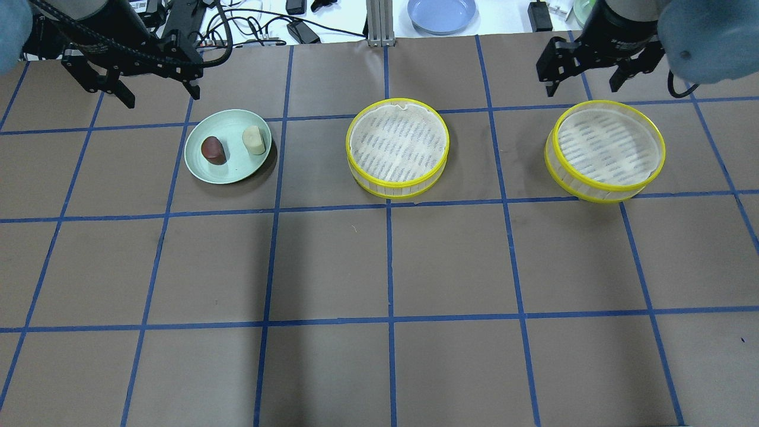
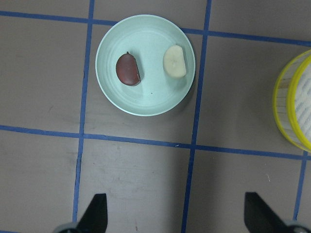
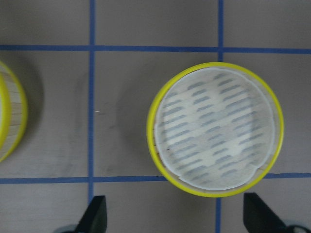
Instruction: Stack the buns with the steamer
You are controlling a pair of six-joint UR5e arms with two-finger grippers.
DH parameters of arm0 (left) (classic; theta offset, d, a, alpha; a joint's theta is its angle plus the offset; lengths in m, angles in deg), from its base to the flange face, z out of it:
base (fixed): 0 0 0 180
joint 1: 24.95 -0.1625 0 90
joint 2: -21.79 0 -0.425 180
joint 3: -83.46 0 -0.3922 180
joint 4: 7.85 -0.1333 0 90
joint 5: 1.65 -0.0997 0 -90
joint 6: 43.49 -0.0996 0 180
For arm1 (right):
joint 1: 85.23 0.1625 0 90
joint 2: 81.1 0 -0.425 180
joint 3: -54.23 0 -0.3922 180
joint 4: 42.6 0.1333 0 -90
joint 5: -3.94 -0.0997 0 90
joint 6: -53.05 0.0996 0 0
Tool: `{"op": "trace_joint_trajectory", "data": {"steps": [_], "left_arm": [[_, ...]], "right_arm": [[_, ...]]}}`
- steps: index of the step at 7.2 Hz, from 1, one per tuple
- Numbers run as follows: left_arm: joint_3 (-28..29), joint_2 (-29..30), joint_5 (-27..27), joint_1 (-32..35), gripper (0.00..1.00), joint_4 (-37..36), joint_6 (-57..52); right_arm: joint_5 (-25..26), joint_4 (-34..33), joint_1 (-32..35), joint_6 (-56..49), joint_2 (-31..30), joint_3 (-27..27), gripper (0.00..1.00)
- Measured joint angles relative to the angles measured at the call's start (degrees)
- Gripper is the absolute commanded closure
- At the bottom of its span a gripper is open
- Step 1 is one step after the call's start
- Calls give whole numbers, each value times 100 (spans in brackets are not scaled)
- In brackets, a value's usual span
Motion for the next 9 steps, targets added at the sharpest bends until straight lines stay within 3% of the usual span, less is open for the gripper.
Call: {"op": "trace_joint_trajectory", "data": {"steps": [2, 4, 5, 6, 7, 9], "left_arm": [[-328, 481, -1, -12, 0, -1152, 41], [-500, 1218, 81, -55, 3, -2288, 156], [-514, 1561, 208, -113, 9, -2662, 195], [-513, 1893, 309, -173, 20, -2985, 211], [-504, 2178, 389, -207, 20, -3223, 214], [-484, 2593, 519, -221, 22, -3390, 224]], "right_arm": [[-18, -503, -705, -710, 719, 60, 0], [-52, -1145, -1145, -1146, 1524, 165, 8], [-59, -1296, -1310, -1410, 1805, 196, 16], [-66, -1364, -1473, -1669, 2036, 206, 37], [-84, -1387, -1574, -1900, 2187, 201, 52], [-256, -1392, -1628, -2050, 2270, 164, 71]]}}
